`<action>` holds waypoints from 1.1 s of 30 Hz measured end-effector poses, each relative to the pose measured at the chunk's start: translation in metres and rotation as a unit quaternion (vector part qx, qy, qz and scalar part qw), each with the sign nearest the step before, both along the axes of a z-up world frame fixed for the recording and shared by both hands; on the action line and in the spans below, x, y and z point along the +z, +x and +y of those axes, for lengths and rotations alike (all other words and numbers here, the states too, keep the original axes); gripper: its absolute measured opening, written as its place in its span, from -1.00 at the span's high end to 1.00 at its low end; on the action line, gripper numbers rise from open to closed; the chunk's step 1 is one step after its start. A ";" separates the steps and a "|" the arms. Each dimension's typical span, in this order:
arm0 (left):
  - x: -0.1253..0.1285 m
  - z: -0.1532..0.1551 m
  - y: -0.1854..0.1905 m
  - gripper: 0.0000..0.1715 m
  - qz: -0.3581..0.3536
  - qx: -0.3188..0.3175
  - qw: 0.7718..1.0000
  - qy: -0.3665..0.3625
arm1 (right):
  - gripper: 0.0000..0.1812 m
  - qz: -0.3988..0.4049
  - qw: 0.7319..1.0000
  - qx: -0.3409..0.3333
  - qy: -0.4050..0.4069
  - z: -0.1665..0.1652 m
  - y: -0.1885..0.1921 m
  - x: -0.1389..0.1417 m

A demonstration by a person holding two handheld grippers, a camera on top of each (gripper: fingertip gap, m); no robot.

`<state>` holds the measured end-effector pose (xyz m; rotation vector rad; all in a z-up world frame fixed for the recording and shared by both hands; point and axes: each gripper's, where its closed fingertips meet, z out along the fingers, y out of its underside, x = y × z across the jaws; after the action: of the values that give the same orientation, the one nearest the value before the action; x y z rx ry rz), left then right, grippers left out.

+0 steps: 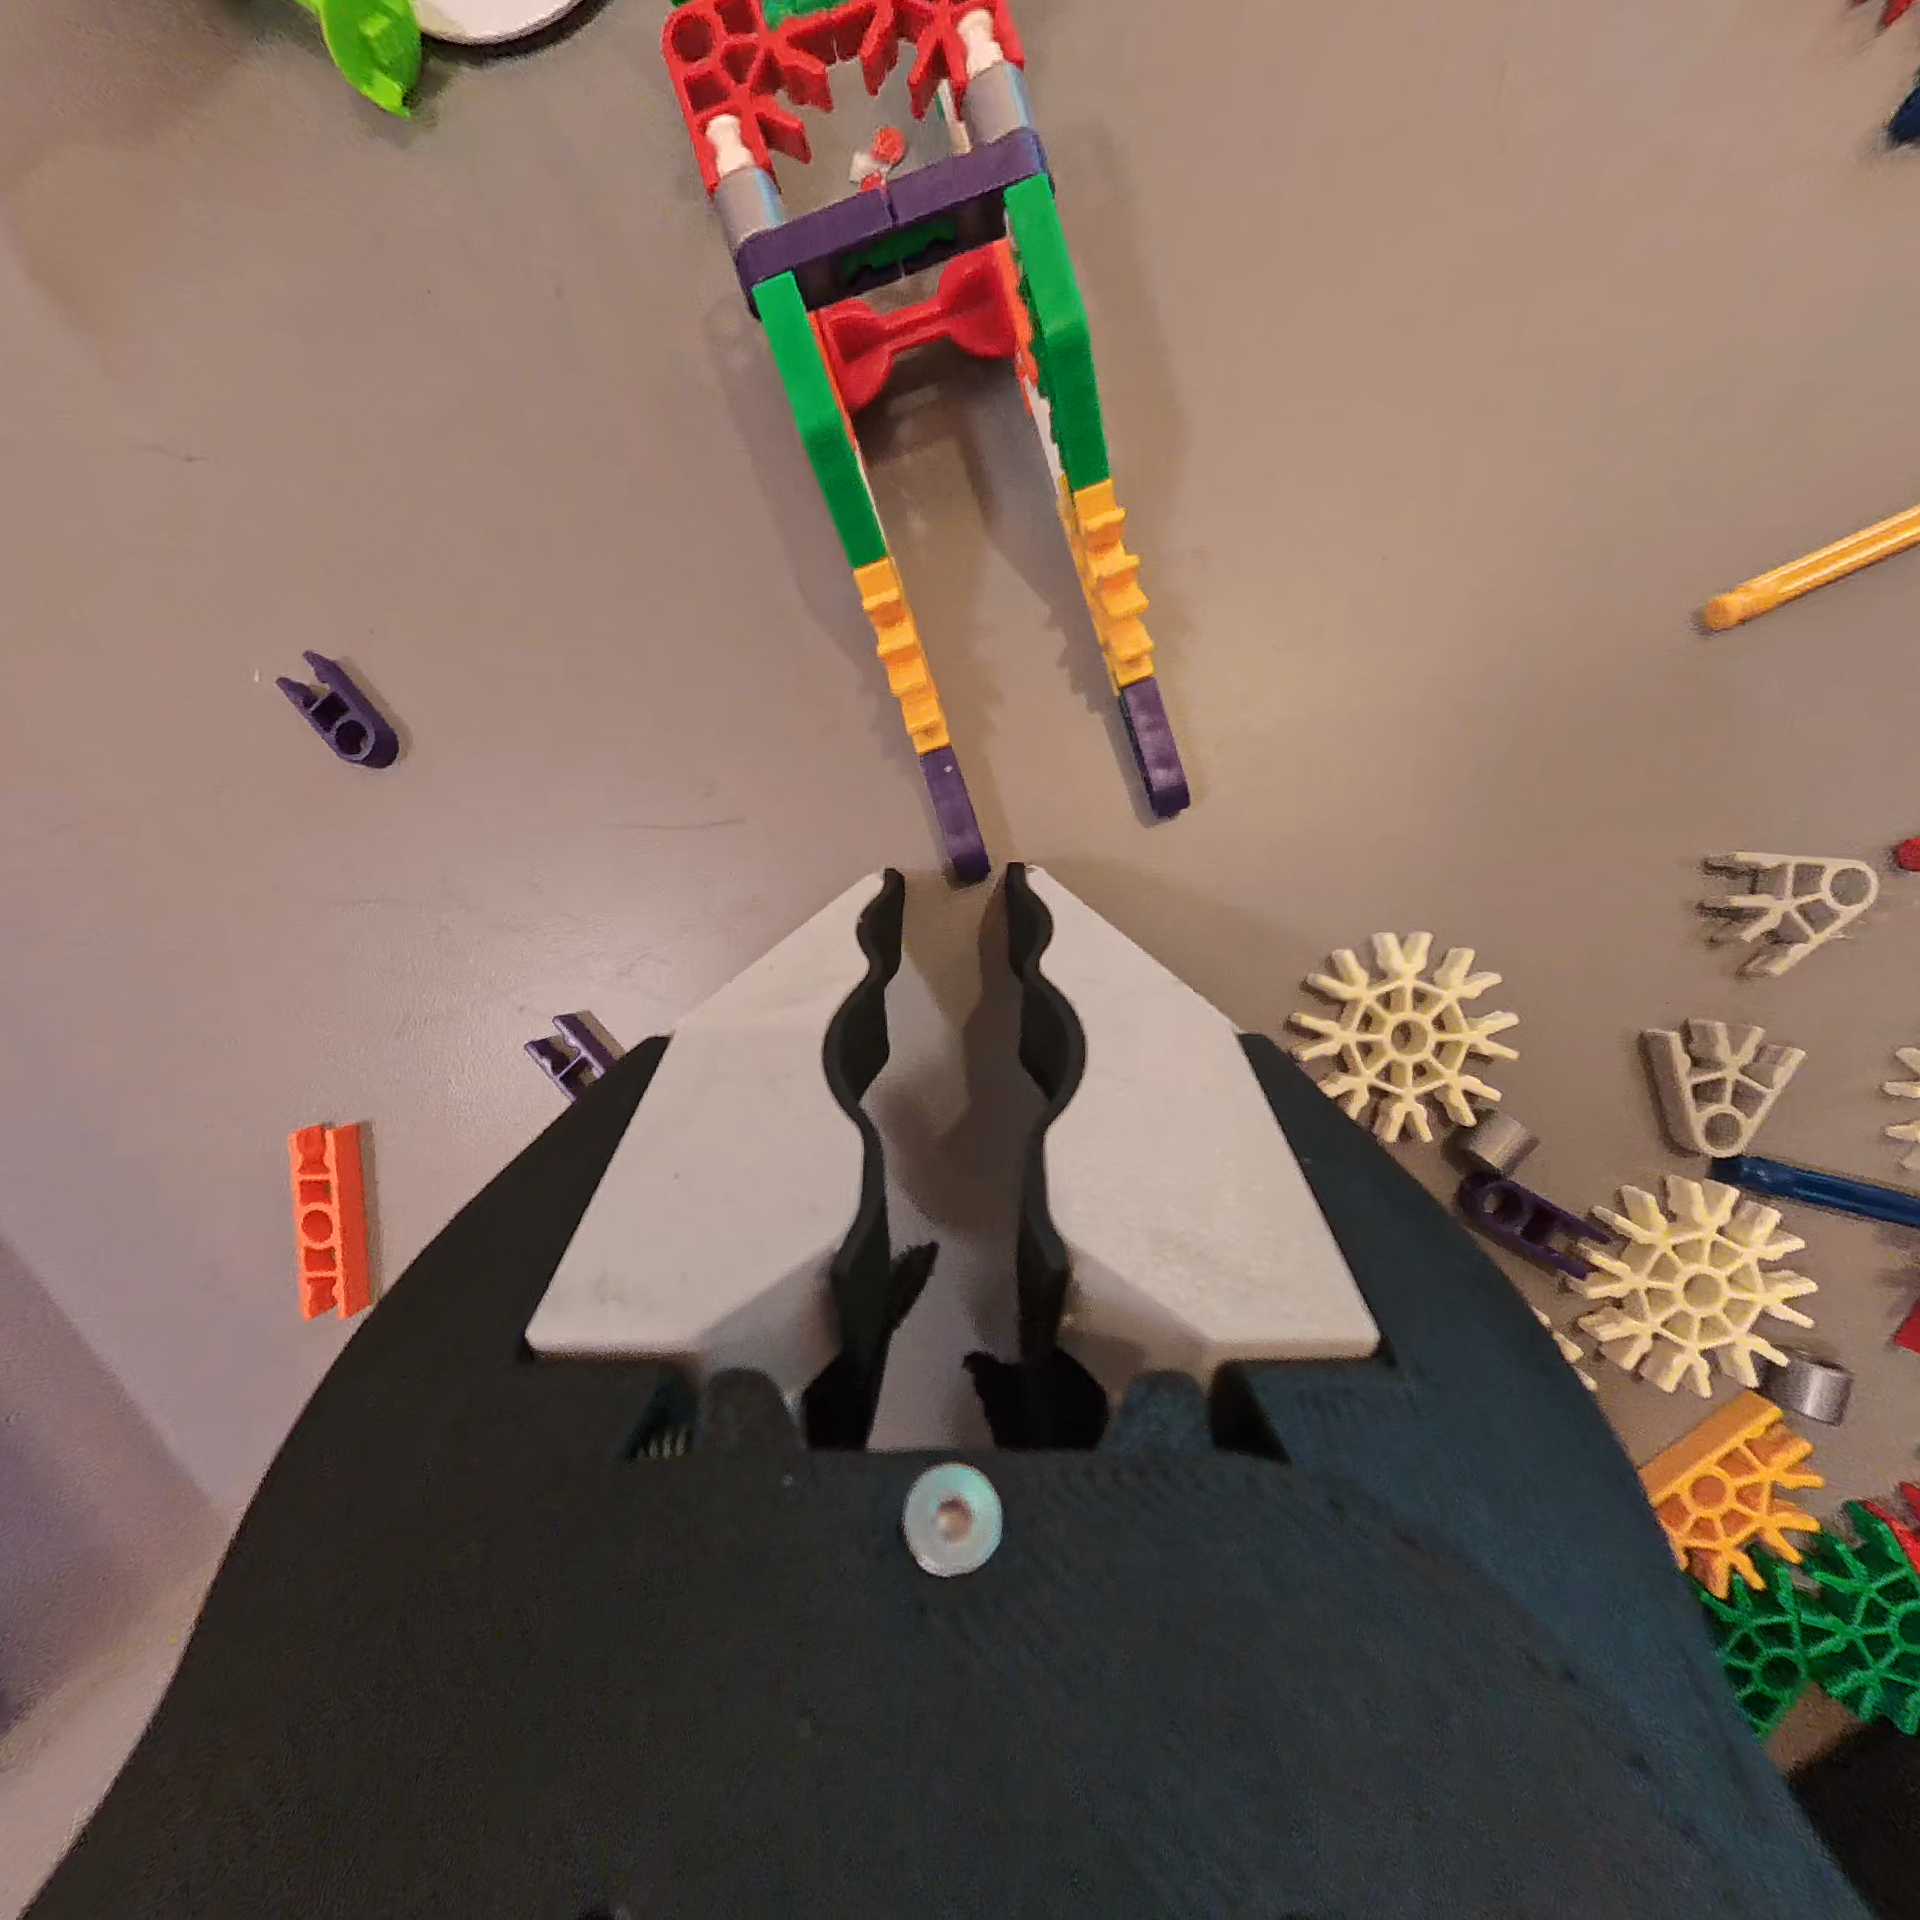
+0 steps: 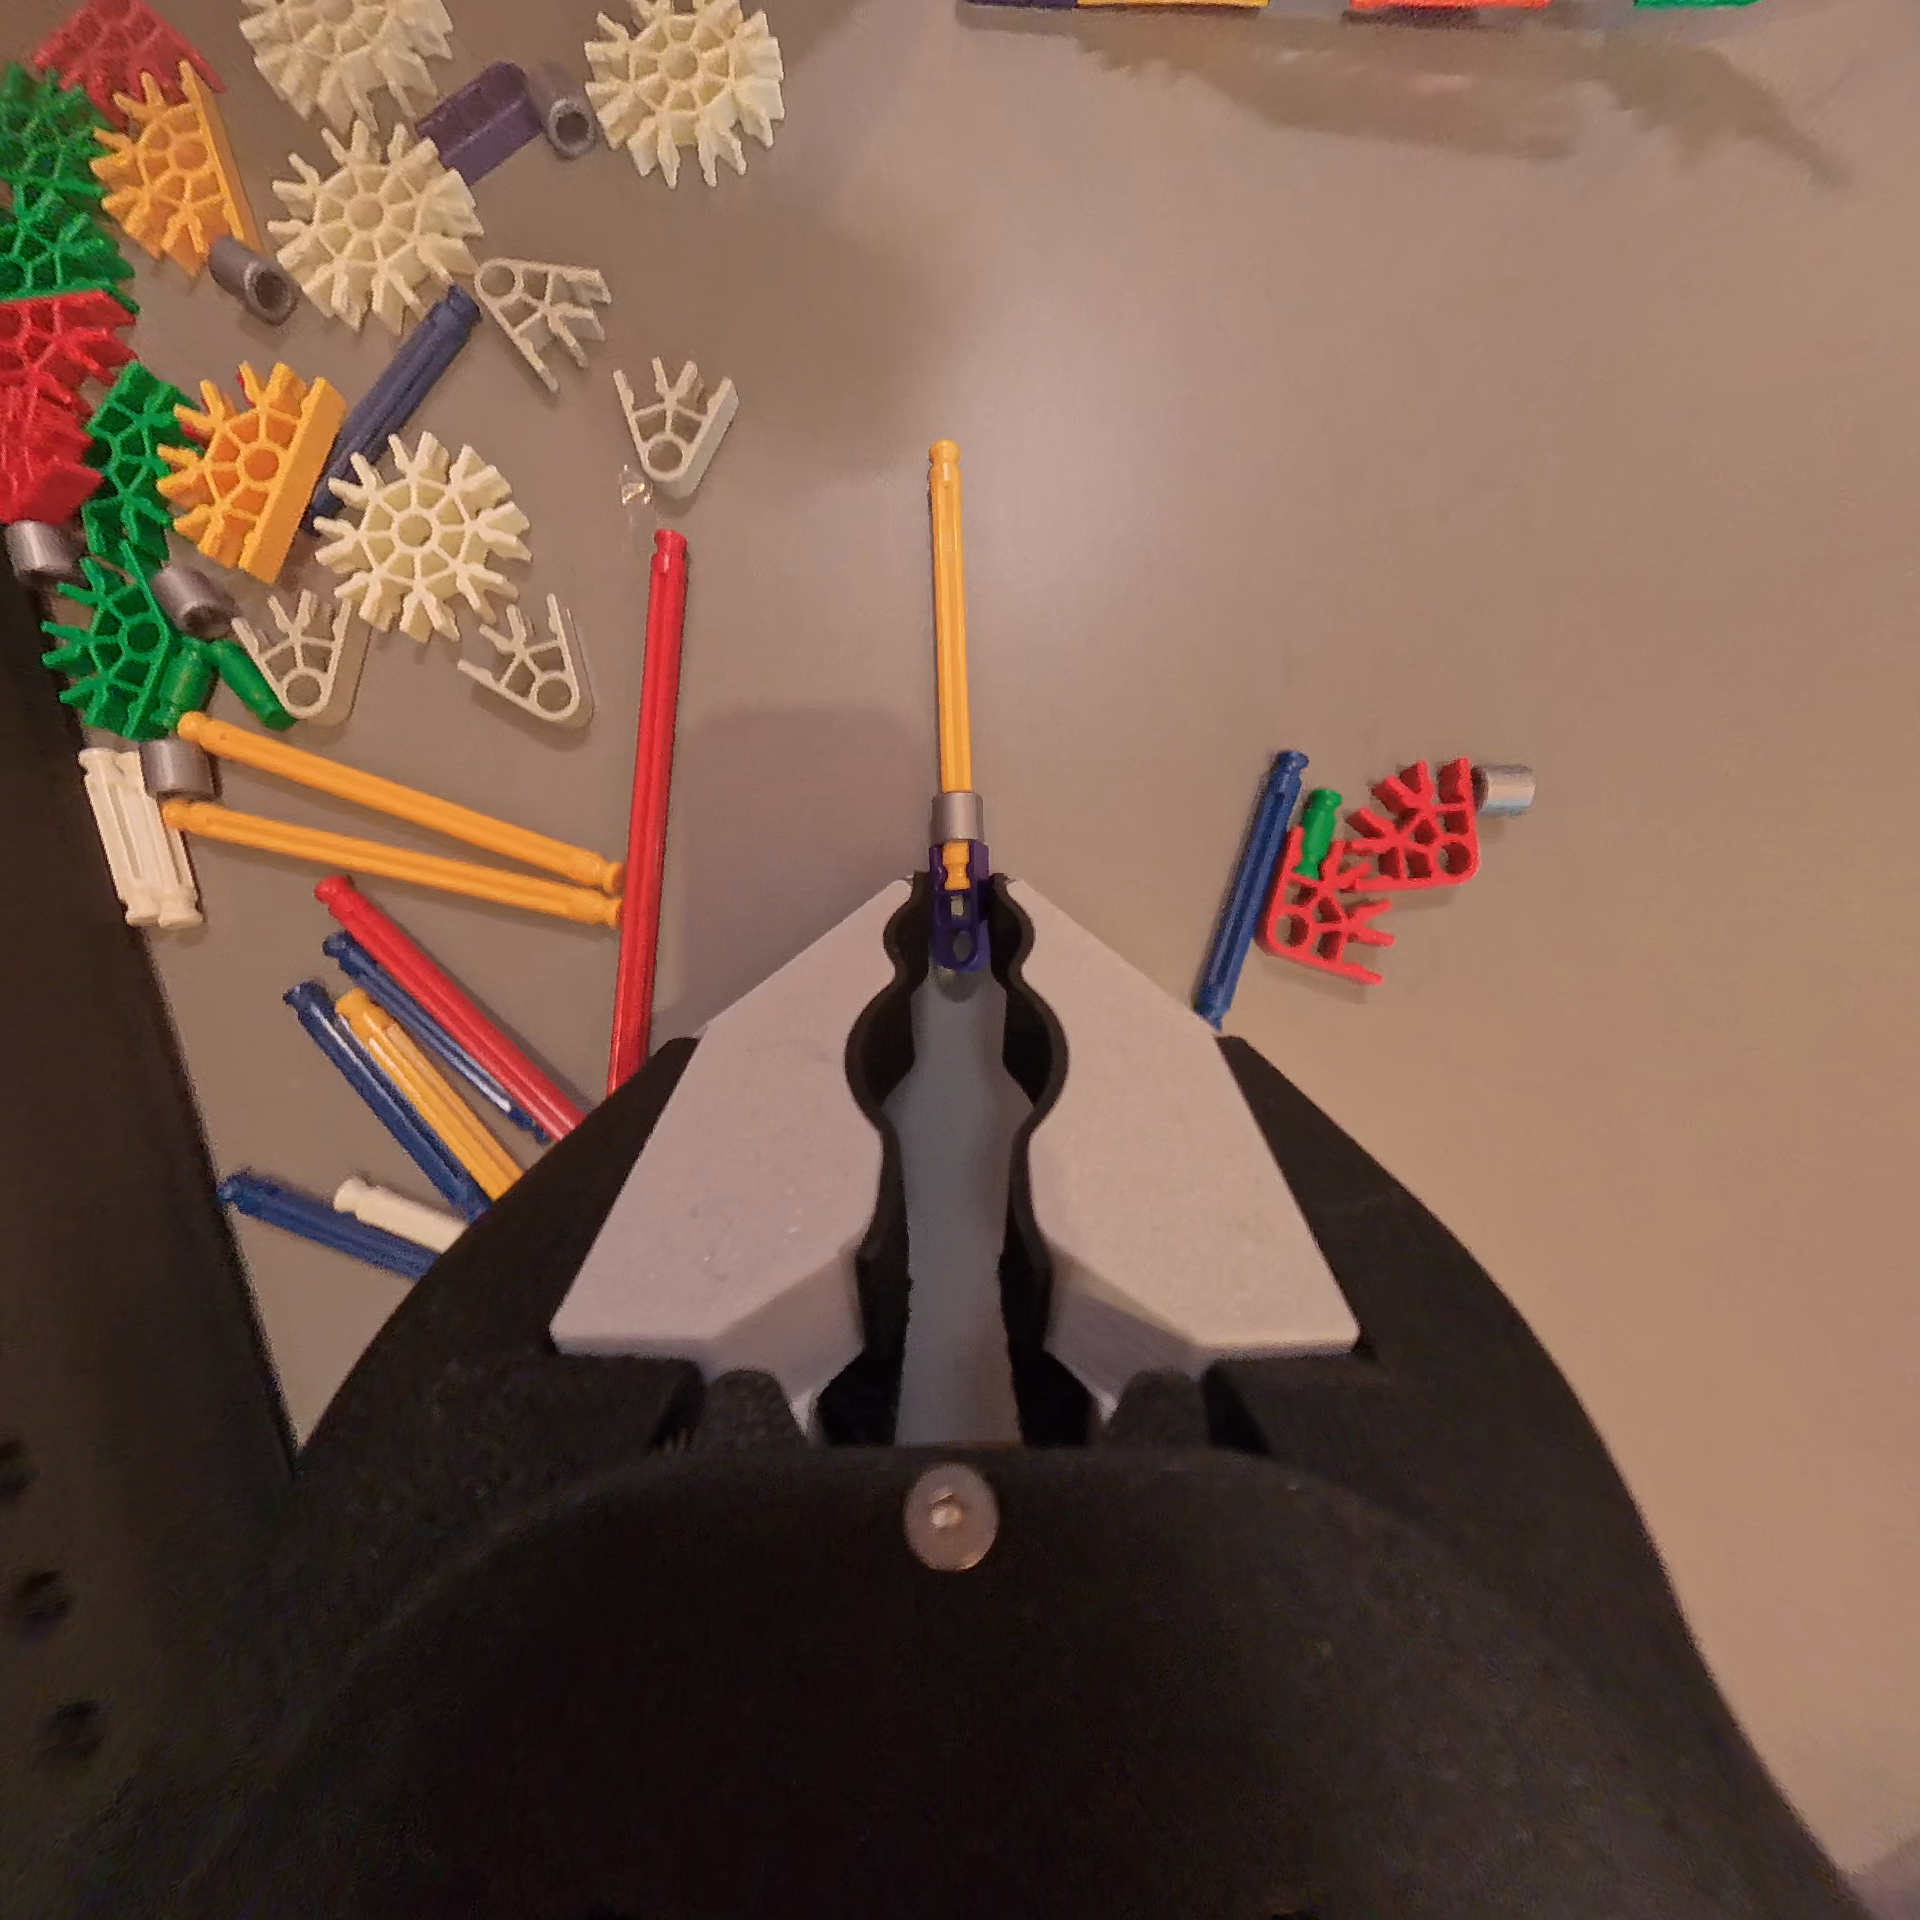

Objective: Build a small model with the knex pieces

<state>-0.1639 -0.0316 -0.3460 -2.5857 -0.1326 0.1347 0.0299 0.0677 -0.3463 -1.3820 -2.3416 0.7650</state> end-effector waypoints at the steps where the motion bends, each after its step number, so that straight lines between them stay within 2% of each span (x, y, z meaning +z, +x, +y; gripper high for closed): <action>1: 0.001 0.000 0.000 0.80 0.002 0.000 1.000 0.003 | 0.92 -0.001 1.000 -0.003 -0.001 -0.002 -0.003 0.000; 5: 0.008 0.001 0.005 0.76 0.012 -0.014 1.000 0.024 | 0.92 -0.001 1.000 -0.019 0.000 -0.004 -0.013 0.000; 9: 0.019 0.010 0.025 0.72 0.017 -0.077 0.995 0.058 | 0.92 -0.001 0.999 -0.037 -0.003 -0.004 -0.022 0.000; 12: 0.024 0.018 0.033 0.59 0.028 -0.106 0.991 0.083 | 0.92 -0.001 0.999 -0.050 -0.008 -0.005 -0.027 0.000; 16: 0.018 0.021 0.035 0.59 0.023 -0.120 0.990 0.075 | 0.91 -0.002 0.998 -0.060 -0.010 -0.007 -0.032 0.000; 20: 0.012 0.022 0.035 0.60 0.018 -0.127 0.989 0.067 | 0.78 0.002 0.998 -0.065 -0.007 -0.008 -0.033 0.000; 23: 0.009 0.022 0.038 0.60 0.012 -0.135 0.989 0.063 | 0.79 0.001 0.998 -0.068 -0.004 -0.007 -0.031 0.000; 25: 0.006 0.022 0.040 0.60 0.008 -0.142 0.988 0.058 | 0.91 0.000 0.998 -0.068 -0.005 -0.006 -0.029 0.000; 33: 0.003 0.024 0.043 0.65 -0.001 -0.152 0.987 0.056 | 0.92 0.002 0.997 -0.075 -0.010 -0.004 -0.029 0.000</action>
<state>-0.1210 -0.0073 -0.3426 -2.4594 0.2466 0.0129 0.0009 0.0641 -0.3461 -1.5424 -2.2026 0.7488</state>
